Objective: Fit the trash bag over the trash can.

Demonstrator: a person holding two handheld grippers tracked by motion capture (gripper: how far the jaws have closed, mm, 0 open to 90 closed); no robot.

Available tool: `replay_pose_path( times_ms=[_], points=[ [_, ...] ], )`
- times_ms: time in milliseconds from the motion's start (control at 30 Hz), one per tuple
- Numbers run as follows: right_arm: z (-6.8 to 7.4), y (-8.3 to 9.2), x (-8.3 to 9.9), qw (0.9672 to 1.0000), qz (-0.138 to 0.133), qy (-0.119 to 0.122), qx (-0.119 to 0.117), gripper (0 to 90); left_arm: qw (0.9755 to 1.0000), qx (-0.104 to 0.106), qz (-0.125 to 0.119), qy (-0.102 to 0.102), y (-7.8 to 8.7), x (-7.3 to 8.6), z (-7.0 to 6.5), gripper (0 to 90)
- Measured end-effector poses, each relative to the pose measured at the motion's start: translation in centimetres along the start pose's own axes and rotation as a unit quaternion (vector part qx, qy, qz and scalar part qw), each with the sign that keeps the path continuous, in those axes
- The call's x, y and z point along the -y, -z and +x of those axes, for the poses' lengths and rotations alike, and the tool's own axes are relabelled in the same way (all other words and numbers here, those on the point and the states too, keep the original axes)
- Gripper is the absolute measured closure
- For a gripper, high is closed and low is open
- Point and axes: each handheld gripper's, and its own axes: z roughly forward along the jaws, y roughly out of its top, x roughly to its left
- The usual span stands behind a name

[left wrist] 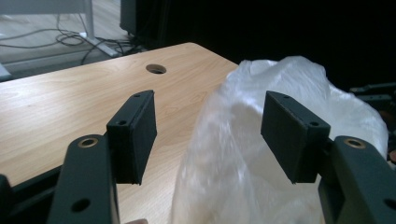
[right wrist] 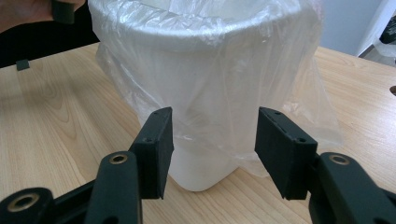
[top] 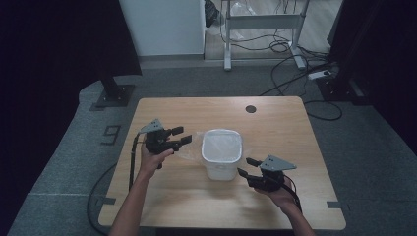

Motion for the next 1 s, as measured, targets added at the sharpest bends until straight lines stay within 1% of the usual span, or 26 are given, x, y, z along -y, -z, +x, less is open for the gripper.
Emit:
replay_pose_path(
  times_ms=[100,167,200,267,333,367,400,467,500,567,600,700,767,900,967,1000],
  points=[
    [0.0,0.1,0.0,1.0000,0.001,0.001,0.000,46.1,0.9999,0.006,0.012,-0.004,-0.8,-0.6,0.2,38.7],
    [0.0,0.1,0.1,1.0000,0.000,0.001,0.000,46.1,0.9993,0.019,0.030,-0.006,-1.5,-0.7,0.3,39.5],
    [0.0,0.0,0.1,1.0000,0.000,0.001,0.000,46.1,0.9990,0.022,0.039,-0.007,-1.8,-0.7,0.4,39.7],
    [0.0,0.0,0.1,1.0000,0.001,0.001,-0.001,46.1,0.9984,0.019,0.052,-0.009,-2.4,-0.5,0.5,41.1],
    [0.0,-0.1,0.2,1.0000,0.003,0.002,-0.003,46.1,0.9977,0.021,0.063,-0.010,-3.0,-0.3,0.7,45.0],
    [0.0,-0.2,0.3,1.0000,0.003,0.004,-0.004,46.1,0.9976,0.023,0.065,-0.010,-3.2,-0.2,0.7,48.7],
    [0.0,-0.3,0.3,1.0000,0.002,0.005,-0.006,46.1,0.9974,0.030,0.064,-0.009,-3.4,-0.1,0.8,53.2],
    [0.1,-0.5,0.4,0.9999,-0.001,0.007,-0.013,45.7,0.9973,0.035,0.063,-0.012,-3.9,0.0,0.7,62.0],
    [0.2,-0.7,0.5,0.9998,-0.001,0.012,-0.017,45.4,0.9972,0.036,0.065,-0.011,-4.0,0.0,0.7,69.2],
    [0.4,-1.0,0.6,0.9996,0.002,0.019,-0.021,44.9,0.9967,0.035,0.072,-0.011,-4.4,0.0,0.7,78.5],
    [0.5,-1.2,0.7,0.9995,0.003,0.022,-0.021,44.6,0.9966,0.032,0.076,-0.009,-4.5,0.0,0.6,81.6],
    [0.5,-1.5,0.8,0.9995,0.005,0.026,-0.018,44.6,0.9965,0.022,0.080,-0.007,-4.8,-0.2,0.5,86.6],
    [0.4,-1.5,0.7,0.9996,-0.003,0.023,-0.014,44.7,0.9968,0.018,0.078,-0.005,-4.9,-0.3,0.6,88.4],
    [0.0,-1.0,0.3,0.9995,-0.015,0.026,-0.007,45.8,0.9973,0.016,0.072,-0.001,-4.9,-0.4,0.6,90.0],
    [-0.2,-1.0,0.1,0.9995,-0.019,0.027,-0.006,50.2,0.9973,0.013,0.073,0.001,-5.0,-0.4,0.6,90.0],
    [-0.3,-1.1,0.0,0.9994,-0.018,0.028,-0.010,54.7,0.9974,0.012,0.071,0.002,-5.1,-0.4,0.7,90.0]
  ],
)
